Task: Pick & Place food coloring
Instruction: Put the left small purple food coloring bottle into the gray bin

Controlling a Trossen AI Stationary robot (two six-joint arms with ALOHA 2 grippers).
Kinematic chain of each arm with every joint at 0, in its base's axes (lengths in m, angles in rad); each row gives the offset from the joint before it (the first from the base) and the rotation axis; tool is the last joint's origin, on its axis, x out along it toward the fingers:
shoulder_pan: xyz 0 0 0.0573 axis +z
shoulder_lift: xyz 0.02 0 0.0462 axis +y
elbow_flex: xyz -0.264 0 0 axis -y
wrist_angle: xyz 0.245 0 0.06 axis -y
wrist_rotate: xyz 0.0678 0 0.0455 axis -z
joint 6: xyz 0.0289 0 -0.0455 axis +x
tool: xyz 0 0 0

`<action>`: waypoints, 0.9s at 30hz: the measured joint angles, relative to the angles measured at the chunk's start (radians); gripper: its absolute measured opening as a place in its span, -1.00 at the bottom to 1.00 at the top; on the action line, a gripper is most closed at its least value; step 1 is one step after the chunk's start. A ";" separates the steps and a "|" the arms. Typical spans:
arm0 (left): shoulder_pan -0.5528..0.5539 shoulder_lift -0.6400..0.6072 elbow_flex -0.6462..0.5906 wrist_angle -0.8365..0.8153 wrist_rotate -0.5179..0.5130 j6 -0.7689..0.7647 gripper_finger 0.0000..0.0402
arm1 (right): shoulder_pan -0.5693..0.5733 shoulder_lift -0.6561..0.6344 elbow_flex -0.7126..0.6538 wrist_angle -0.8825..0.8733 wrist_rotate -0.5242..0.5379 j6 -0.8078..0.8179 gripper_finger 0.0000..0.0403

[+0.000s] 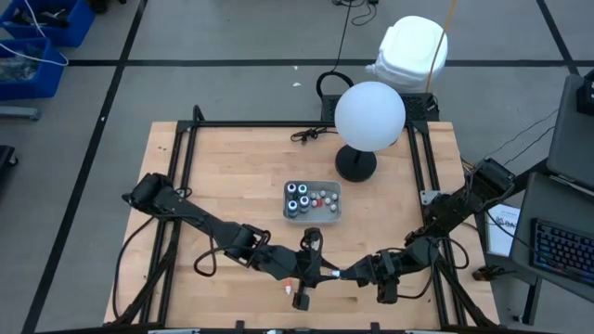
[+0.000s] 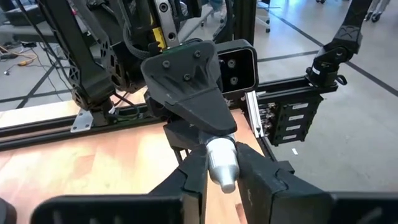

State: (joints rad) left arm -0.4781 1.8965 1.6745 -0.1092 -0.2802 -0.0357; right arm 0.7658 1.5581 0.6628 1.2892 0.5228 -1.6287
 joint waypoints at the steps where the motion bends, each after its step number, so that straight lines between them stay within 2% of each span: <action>1: 0.000 0.000 0.000 0.000 0.000 0.001 -0.68 | 0.000 0.000 0.000 0.000 0.000 -0.001 -0.73; 7: -0.002 -0.001 0.000 -0.007 -0.009 0.027 -0.65 | -0.005 0.000 0.000 -0.006 0.003 0.039 -0.72; 10: -0.003 -0.001 0.000 -0.034 -0.046 0.043 -0.70 | -0.005 0.000 0.000 -0.011 0.056 0.070 -0.63; 14: -0.005 -0.022 0.002 -0.098 -0.093 0.056 -0.71 | 0.010 0.000 0.000 0.019 0.231 0.135 -0.45; 18: -0.011 -0.027 0.000 -0.178 -0.094 0.055 -0.71 | 0.038 -0.001 0.000 0.037 0.433 0.183 -0.29; 20: -0.005 -0.030 0.001 -0.213 -0.095 0.053 -0.71 | 0.052 0.000 -0.002 0.082 0.550 0.215 -0.24; 21: -0.001 -0.036 0.001 -0.239 -0.105 0.053 -0.71 | 0.058 -0.002 -0.014 0.117 0.572 0.237 -0.22; 23: 0.012 -0.046 0.001 -0.299 -0.115 0.051 -0.71 | 0.072 -0.009 -0.061 0.193 0.572 0.269 -0.20; 25: 0.028 -0.048 0.002 -0.358 -0.117 0.041 -0.71 | 0.084 -0.035 -0.125 0.266 0.527 0.325 -0.22; 27: 0.048 -0.045 0.002 -0.424 -0.117 0.034 -0.71 | 0.091 -0.085 -0.192 0.278 0.515 0.417 -0.28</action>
State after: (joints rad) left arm -0.4306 1.8512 1.6760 -0.5337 -0.3972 -0.0017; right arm 0.8569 1.4731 0.4708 1.5668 1.0378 -1.2116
